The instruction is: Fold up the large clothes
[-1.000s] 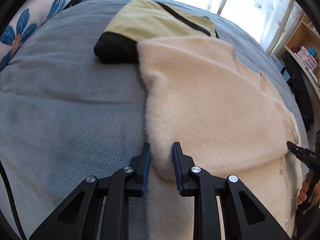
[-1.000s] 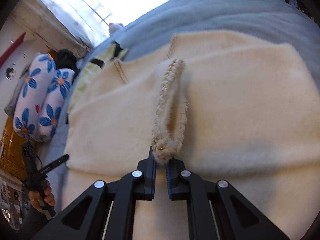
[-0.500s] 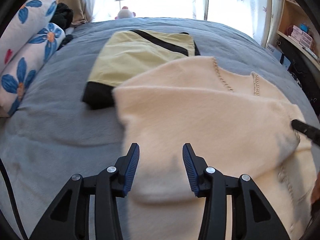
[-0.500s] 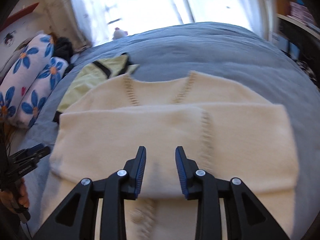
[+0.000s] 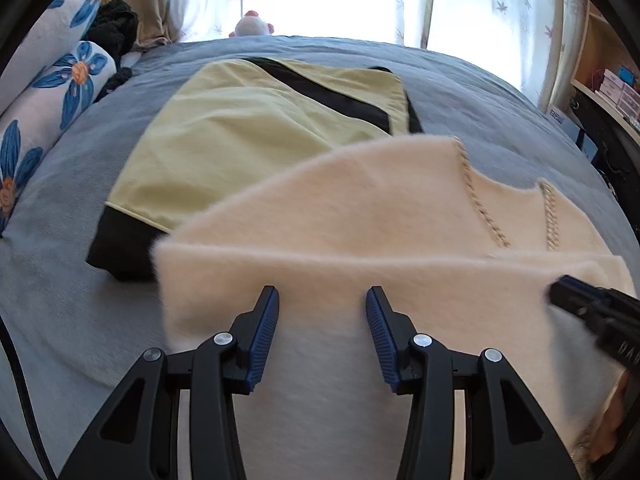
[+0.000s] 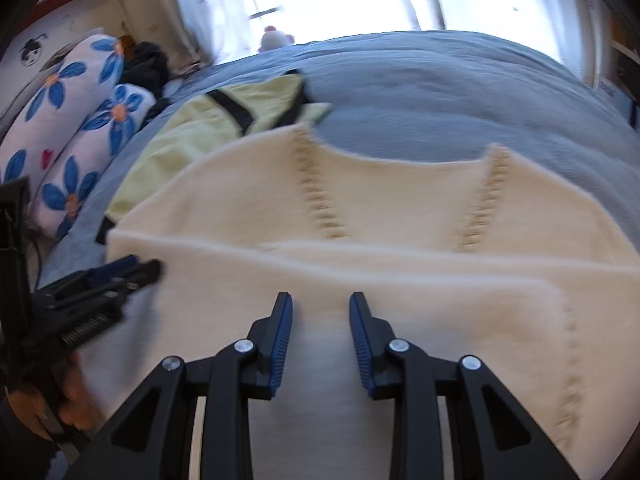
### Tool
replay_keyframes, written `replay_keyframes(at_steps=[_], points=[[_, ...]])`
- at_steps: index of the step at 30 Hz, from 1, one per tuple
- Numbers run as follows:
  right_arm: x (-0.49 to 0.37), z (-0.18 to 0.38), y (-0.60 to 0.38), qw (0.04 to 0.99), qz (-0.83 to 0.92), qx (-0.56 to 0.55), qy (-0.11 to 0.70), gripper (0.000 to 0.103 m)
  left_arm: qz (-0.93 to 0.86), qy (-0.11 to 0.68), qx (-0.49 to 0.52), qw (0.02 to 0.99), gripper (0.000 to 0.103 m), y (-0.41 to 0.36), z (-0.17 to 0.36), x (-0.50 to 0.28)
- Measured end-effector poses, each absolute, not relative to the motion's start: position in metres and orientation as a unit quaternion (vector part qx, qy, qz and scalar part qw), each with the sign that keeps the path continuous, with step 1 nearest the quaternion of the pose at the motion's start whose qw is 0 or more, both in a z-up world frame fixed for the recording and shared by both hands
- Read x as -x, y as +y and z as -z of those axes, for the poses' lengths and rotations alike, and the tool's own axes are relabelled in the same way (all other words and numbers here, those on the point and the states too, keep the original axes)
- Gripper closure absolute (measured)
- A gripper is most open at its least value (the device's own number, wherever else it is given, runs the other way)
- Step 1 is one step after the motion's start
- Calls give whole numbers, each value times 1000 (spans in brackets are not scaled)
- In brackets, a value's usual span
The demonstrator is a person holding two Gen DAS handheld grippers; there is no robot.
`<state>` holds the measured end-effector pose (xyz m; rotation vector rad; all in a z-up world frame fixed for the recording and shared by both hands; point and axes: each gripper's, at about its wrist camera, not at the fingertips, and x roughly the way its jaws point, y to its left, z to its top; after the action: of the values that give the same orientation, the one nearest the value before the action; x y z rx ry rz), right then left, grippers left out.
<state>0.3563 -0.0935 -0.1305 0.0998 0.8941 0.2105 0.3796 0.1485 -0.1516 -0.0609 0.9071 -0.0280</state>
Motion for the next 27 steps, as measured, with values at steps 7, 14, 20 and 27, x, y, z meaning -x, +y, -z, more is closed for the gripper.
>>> replay_keyframes(at_steps=[7, 14, 20, 27], points=[[-340, 134, -160, 901, -60, -41, 427, 76, 10, 430, 14, 903, 58, 179, 158, -382], [-339, 131, -156, 899, -39, -45, 434, 75, -6, 439, 21, 898, 58, 178, 156, -382], [-332, 122, -158, 890, -32, -58, 451, 72, -23, 454, 22, 890, 35, 176, 149, -372], [-304, 107, -160, 884, -16, -57, 463, 53, 8, 495, 46, 868, 27, 173, 141, -352]])
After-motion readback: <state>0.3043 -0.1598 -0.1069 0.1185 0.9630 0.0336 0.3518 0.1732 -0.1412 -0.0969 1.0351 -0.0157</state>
